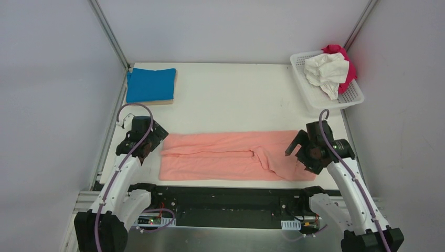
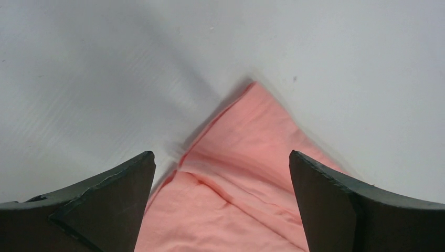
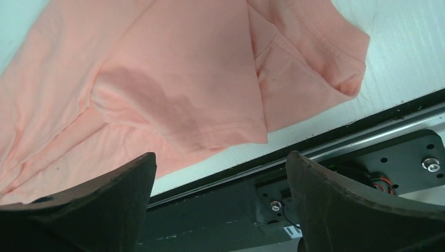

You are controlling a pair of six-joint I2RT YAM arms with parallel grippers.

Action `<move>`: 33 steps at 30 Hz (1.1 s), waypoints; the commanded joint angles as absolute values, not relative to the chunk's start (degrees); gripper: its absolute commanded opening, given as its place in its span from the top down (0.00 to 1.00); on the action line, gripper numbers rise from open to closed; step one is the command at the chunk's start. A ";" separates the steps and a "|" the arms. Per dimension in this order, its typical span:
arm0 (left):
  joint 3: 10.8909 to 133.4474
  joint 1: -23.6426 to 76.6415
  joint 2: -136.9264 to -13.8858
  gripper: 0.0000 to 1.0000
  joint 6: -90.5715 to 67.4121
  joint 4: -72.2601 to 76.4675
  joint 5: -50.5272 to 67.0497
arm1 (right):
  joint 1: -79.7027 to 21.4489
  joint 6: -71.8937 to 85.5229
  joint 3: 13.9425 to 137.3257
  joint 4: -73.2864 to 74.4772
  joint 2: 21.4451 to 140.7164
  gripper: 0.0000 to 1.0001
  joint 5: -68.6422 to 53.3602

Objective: Fold and stack the t-shirts
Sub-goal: Fold the other side of the tshirt into a rectangle, then rotate the tshirt 90 degrees

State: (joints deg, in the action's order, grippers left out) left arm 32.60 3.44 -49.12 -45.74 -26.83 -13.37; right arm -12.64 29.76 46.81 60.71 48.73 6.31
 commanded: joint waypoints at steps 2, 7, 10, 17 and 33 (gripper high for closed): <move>39.44 4.09 -51.16 0.01 -43.79 -25.91 -4.39 | -12.80 28.29 49.72 55.72 46.71 0.01 1.33; 40.11 5.43 -59.67 0.01 -41.80 -16.62 13.32 | -13.35 28.19 49.07 42.94 49.36 0.01 -16.92; 39.90 7.56 -63.90 0.01 -41.48 -14.99 14.30 | -15.64 26.81 48.92 38.44 52.14 0.01 -20.77; 36.73 9.33 -71.59 0.01 -41.31 -12.45 12.97 | -15.94 32.03 47.42 35.22 61.34 0.00 -7.26; 31.70 9.39 -76.76 0.01 -42.24 -12.30 10.55 | -10.88 42.80 48.36 21.67 89.25 0.00 11.10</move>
